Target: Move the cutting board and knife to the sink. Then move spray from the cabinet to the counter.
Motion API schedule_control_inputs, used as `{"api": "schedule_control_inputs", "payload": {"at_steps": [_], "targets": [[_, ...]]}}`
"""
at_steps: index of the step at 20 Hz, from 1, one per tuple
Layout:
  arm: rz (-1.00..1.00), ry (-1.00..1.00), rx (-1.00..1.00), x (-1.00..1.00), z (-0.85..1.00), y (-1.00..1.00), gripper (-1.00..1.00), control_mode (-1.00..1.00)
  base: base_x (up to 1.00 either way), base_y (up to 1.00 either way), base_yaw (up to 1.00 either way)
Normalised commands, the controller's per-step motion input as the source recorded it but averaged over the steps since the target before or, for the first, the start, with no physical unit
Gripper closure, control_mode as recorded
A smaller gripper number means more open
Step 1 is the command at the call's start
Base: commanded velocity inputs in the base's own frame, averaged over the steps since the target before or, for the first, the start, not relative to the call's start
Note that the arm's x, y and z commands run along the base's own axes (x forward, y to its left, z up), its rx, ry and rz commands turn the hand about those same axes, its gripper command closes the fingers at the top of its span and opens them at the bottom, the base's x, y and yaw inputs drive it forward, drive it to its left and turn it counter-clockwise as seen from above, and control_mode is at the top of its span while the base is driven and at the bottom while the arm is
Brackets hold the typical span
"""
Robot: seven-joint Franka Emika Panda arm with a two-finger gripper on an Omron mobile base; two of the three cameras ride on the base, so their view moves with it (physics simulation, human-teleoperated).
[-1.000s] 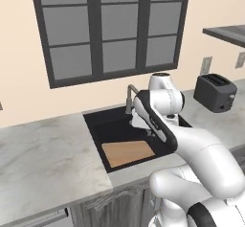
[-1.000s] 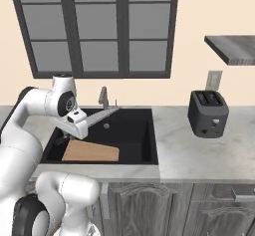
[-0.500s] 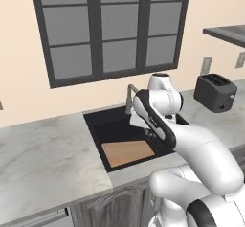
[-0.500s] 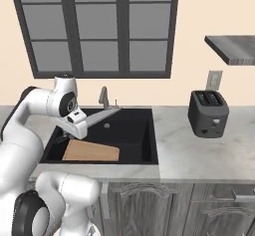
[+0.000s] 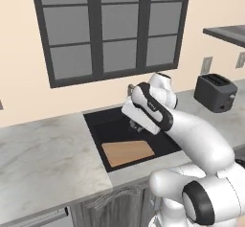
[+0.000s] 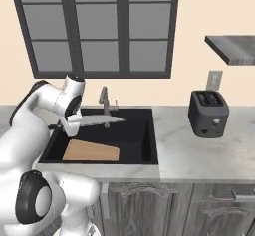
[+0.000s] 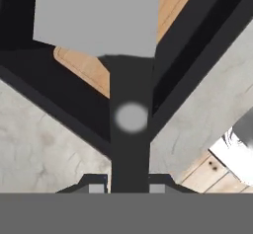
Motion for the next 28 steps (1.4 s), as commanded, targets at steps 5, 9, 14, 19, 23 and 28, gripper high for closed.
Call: {"api": "schedule_control_inputs", "payload": {"at_steps": [5,9,14,19,23,28], "targets": [[-0.34,0.03,0.19,0.42,-0.17,0.24,1.0,-1.0,0.0,0.0,0.0],[-0.3,0.06,0.21,0.27,-0.26,0.05,1.0,-1.0,0.0,0.0,0.0],[-0.22,0.03,0.17,0.17,-0.27,0.09,1.0,-1.0,0.0,0.0,0.0],[-0.09,0.01,0.13,0.16,-0.36,0.14,1.0,-1.0,0.0,0.0,0.0],[-0.05,0.14,0.17,0.42,-0.52,0.0,1.0,-1.0,0.0,0.0,0.0],[0.0,0.19,0.11,0.5,-0.33,0.0,1.0,-1.0,0.0,0.0,0.0]]}}
